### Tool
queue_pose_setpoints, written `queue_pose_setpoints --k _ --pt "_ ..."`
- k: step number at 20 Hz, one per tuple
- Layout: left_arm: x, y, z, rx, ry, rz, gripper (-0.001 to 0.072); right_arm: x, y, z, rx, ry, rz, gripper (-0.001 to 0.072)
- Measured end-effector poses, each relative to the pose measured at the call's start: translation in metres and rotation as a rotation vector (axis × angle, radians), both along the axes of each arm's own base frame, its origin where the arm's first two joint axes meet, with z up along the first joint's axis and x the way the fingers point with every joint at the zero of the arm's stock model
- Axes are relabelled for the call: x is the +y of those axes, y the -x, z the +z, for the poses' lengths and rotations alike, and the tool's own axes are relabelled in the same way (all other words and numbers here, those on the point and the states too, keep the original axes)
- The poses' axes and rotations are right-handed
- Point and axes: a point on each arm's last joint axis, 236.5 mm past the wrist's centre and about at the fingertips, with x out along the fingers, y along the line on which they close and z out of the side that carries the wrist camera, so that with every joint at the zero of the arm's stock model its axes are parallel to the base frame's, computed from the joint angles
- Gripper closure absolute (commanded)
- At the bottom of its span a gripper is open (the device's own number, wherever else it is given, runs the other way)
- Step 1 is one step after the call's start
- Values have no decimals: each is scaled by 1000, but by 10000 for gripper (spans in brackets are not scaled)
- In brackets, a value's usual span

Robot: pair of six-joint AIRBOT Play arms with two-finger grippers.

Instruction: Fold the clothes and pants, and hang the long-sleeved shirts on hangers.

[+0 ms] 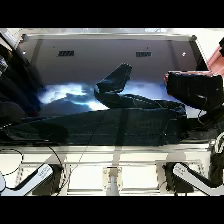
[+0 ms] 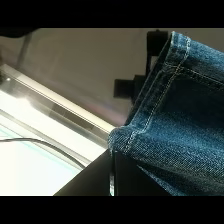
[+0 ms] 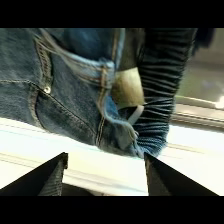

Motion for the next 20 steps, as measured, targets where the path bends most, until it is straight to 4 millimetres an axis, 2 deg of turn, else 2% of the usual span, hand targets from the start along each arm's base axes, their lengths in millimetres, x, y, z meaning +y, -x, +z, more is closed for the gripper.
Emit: queue_pose_setpoints --k 2,4,8,9,10,13,15,17,19,20 --pt "1 -1 -6 12 6 -1 683 -1 6 -16 -6 5 -2 179" --pt "2 -1 -9 19 10 -2 683 -4 5 -26 -29 21 -6 275" --pt "2 -1 -12 26 15 -2 684 -6 0 -37 -55 28 -13 294" --pt "2 0 -12 28 17 -2 684 -5 -2 -39 -61 24 -18 467" --pt "1 0 -13 31 20 -1 684 -2 -5 -40 -73 7 -21 683" --pt "-4 -1 -14 27 42 -3 686 17 -25 -33 -148 -73 -21 688" --pt "-9 -9 -12 -5 73 -5 685 25 -50 -16 -229 -100 -14 688" --pt "-14 -31 -1 -86 122 15 686 16 -90 14 -347 -64 -49 689" --pt "-18 -70 30 -247 188 50 684 -3 -141 67 -516 -2 -111 689" --pt "-20 -95 57 -361 219 53 685 -12 -165 103 -616 24 -128 689"
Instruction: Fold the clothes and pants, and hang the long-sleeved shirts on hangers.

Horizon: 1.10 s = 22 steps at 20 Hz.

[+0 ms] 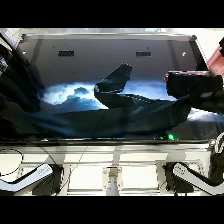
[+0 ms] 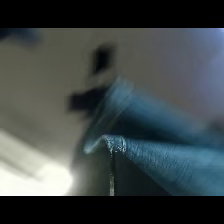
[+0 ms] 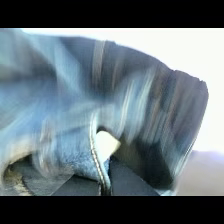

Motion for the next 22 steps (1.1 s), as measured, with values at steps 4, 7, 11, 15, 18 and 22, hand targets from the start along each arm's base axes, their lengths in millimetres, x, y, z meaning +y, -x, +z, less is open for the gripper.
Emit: queue_pose_setpoints --k 4,7,11,15,18,22 --pt "4 -71 144 -436 -49 -25 685 -25 -60 172 -429 148 -66 690" --pt "15 -71 205 -529 -165 -31 684 -30 -59 241 -562 235 -84 689" --pt "33 -48 190 -402 -236 -28 684 -38 -48 211 -434 246 -97 688" --pt "27 -32 111 -223 -160 -90 684 -53 -21 107 -153 204 -125 689" --pt "11 -9 40 -63 -74 -153 684 -69 22 29 31 164 -194 689" --pt "-13 37 -37 154 24 -237 684 -94 99 -45 212 128 -325 689"
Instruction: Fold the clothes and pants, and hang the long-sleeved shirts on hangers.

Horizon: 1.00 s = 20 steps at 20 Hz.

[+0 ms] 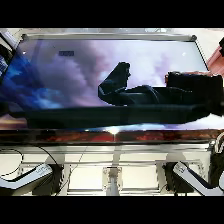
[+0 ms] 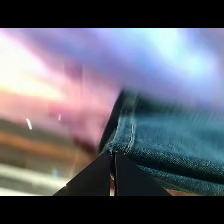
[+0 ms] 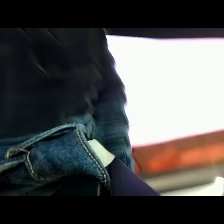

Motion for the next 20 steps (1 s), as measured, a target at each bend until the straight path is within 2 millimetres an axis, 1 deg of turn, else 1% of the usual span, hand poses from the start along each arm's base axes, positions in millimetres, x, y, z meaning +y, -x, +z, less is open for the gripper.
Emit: queue_pose_setpoints --k 1,3,6,7,9,12,13,14,15,17,18,19,20 --pt "-6 10 -14 40 19 -18 684 -2 18 -15 33 -18 -34 688" --pt "-20 30 -38 114 62 -44 684 -1 45 -41 88 -52 -81 688" --pt "-37 62 -68 230 113 -63 684 4 81 -71 188 -74 -118 688" --pt "-40 74 -77 274 119 -58 684 3 92 -77 226 -71 -138 688" --pt "-44 91 -88 338 128 -38 684 0 111 -86 288 -57 -185 687" --pt "-44 103 -96 381 127 3 662 -6 129 -90 348 -35 -259 680" --pt "-44 105 -97 389 125 10 489 -7 133 -91 364 -29 -278 535" --pt "-42 106 -98 393 118 21 391 -9 137 -91 376 -20 -292 320" --pt "-40 106 -99 391 110 31 392 -12 140 -91 389 -9 -301 196" --pt "-39 103 -97 382 110 40 392 -13 143 -91 398 -4 -319 194" --pt "-38 97 -94 362 108 47 391 -16 143 -89 396 4 -327 194" --pt "-35 89 -89 335 104 56 354 -19 142 -85 390 15 -338 194" --pt "-33 78 -80 294 103 63 341 -24 138 -80 377 27 -349 195"
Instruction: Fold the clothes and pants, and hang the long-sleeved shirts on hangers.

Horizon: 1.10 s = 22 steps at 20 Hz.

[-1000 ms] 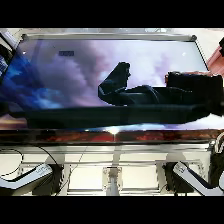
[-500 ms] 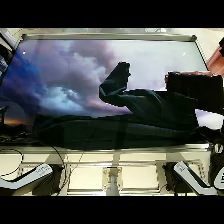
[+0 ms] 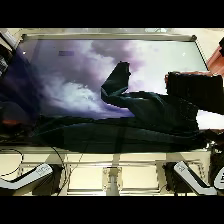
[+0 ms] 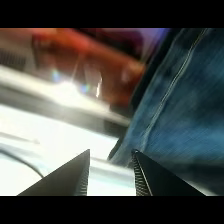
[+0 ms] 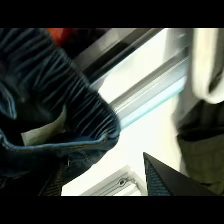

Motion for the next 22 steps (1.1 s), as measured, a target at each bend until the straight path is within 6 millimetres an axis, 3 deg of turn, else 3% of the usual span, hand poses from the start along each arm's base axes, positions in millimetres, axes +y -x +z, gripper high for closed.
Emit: queue_pose_setpoints --k 3,5,6,9,12,15,17,19,22 --pt "7 -45 43 -179 -19 21 342 -24 -23 33 -82 80 -27 196" --pt "3 -84 88 -352 -12 12 342 -28 -62 64 -215 101 -13 266" --pt "-4 -102 110 -434 3 -3 342 -20 -92 82 -310 93 34 276" --pt "-51 -154 171 -649 84 -99 341 39 -189 133 -569 59 274 276" --pt "-122 -186 199 -741 178 -256 341 137 -267 160 -723 27 571 276" --pt "-207 -210 199 -748 298 -379 341 227 -307 154 -737 0 786 272" --pt "-260 -225 183 -720 374 -421 341 261 -316 145 -715 -8 857 270" --pt "-306 -241 153 -651 440 -433 339 273 -318 138 -689 -13 879 245" --pt "-359 -260 102 -529 529 -414 339 266 -314 127 -628 -15 866 194"
